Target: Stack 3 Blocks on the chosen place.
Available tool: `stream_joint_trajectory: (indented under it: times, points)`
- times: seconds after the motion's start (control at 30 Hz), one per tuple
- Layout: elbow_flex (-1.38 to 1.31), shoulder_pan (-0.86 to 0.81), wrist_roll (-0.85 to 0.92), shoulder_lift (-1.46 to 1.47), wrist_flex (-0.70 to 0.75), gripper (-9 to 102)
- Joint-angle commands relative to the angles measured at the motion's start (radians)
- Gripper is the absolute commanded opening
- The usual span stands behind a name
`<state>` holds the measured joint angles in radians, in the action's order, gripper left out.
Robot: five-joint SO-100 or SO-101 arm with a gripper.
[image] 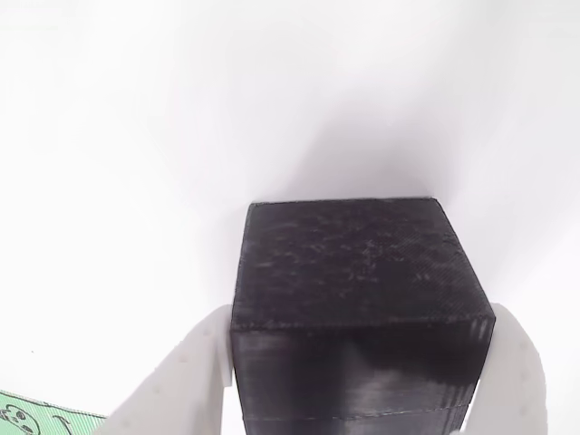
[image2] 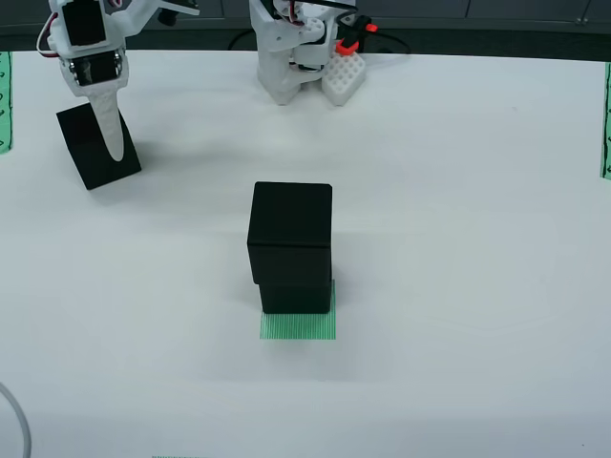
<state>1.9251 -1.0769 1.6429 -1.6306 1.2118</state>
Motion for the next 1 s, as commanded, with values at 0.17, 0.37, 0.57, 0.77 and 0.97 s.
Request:
stream_joint_trajectory:
  times: [0.17,0.37,0.57,0.77,0.97]
  points:
    - [-0.034,0.025,0.008,0.002,-0.003,19]
    - [-0.038,0.072,0.008,-0.066,0.094,18]
    - [-0.089,0.127,0.008,-0.127,0.224,18]
    - [-0.147,0.166,0.008,-0.17,0.328,18]
    - [-0.173,0.224,0.008,-0.259,0.357,18]
